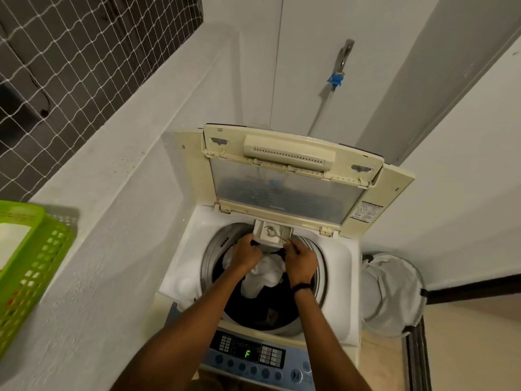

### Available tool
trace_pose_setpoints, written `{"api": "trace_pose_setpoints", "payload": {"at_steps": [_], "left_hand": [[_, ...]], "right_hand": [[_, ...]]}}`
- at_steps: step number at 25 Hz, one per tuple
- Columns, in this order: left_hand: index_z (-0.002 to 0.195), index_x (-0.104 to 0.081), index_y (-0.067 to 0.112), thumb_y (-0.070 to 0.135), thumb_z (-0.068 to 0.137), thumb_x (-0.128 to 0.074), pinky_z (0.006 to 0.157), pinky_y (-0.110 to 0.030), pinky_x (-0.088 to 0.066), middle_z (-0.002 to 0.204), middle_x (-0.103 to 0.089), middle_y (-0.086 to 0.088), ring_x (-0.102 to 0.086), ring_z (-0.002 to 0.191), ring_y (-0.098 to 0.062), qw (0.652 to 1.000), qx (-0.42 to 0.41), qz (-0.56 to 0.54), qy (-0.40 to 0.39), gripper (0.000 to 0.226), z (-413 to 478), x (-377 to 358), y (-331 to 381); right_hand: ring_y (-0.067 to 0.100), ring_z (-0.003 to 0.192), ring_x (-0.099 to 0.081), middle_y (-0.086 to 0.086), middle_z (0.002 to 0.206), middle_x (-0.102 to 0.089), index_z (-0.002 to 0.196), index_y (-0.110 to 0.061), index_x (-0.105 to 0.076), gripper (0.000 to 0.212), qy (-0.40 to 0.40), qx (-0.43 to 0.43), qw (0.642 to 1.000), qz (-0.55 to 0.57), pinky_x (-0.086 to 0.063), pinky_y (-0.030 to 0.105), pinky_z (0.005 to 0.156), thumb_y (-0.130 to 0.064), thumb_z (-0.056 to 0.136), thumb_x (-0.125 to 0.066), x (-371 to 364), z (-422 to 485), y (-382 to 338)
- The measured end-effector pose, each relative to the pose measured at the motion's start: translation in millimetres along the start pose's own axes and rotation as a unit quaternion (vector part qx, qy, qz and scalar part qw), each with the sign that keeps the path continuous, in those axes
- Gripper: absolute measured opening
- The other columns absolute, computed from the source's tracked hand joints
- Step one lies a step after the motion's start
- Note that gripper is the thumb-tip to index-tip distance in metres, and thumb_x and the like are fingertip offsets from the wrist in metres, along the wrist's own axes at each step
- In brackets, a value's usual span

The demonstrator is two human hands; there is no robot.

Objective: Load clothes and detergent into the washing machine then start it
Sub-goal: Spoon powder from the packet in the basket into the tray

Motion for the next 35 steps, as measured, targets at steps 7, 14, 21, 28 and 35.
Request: {"api": "trace_pose_setpoints", "payload": {"at_steps": [7, 14, 21, 28, 35], "left_hand": [[0.143, -0.048, 0.007, 0.006, 0.092, -0.056, 0.105, -0.028, -0.04, 0.146, -0.051, -0.01, -0.051, 0.133, -0.024, 0.993, -0.022, -0.084, 0.078, 0.052, -59, 76, 29], [0.135, -0.057, 0.015, 0.014, 0.093, -0.061, 0.095, -0.019, -0.042, 0.135, -0.062, 0.0, -0.058, 0.125, -0.013, 0.965, -0.127, -0.148, 0.174, 0.043, -136, 175, 60], [0.131, -0.061, 0.016, 0.015, 0.092, -0.066, 0.101, -0.028, -0.05, 0.128, -0.067, 0.002, -0.063, 0.117, -0.006, 0.919, -0.231, -0.235, 0.218, 0.04, -240, 270, 85], [0.112, -0.072, 0.016, 0.015, 0.094, -0.065, 0.085, -0.027, -0.056, 0.104, -0.076, 0.004, -0.071, 0.097, -0.011, 0.865, -0.278, -0.229, 0.35, 0.02, -364, 395, 55], [0.091, -0.074, 0.033, 0.013, 0.09, -0.067, 0.073, -0.042, -0.06, 0.084, -0.074, 0.007, -0.065, 0.077, -0.016, 0.838, -0.108, -0.212, 0.492, 0.021, -390, 465, -85]], "right_hand": [[0.018, 0.088, -0.073, 0.001, 0.09, -0.078, 0.096, -0.014, -0.079, 0.014, -0.033, -0.061, 0.991, 0.116, -0.06, 0.043, 0.086, -0.019, 0.084, -0.074, -6, -24, 1], [0.022, 0.09, -0.073, 0.008, 0.089, -0.078, 0.093, -0.008, -0.079, 0.01, -0.056, -0.065, 0.969, 0.232, -0.059, 0.027, 0.079, -0.007, 0.085, -0.073, -8, -72, -67], [0.007, 0.073, -0.07, 0.01, 0.09, -0.078, 0.1, -0.003, -0.076, 0.016, -0.138, -0.059, 0.941, 0.302, -0.051, 0.027, 0.074, -0.007, 0.084, -0.072, -19, -137, -159], [0.008, 0.061, -0.05, 0.009, 0.086, -0.076, 0.097, -0.007, -0.077, 0.015, -0.325, 0.012, 0.9, 0.291, -0.04, 0.025, 0.065, -0.008, 0.089, -0.064, -56, -231, -266], [0.006, 0.073, -0.071, -0.002, 0.081, -0.078, 0.092, -0.018, -0.079, 0.016, -0.353, 0.341, 0.864, 0.11, -0.053, 0.021, 0.069, -0.006, 0.088, -0.069, -107, -327, -341]]}}
Point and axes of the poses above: each hand's wrist, its own z-axis towards the middle knuckle, its own x-axis out of the back of the hand, y = z × x, the point moved 10 cm from there along z, towards the middle knuckle
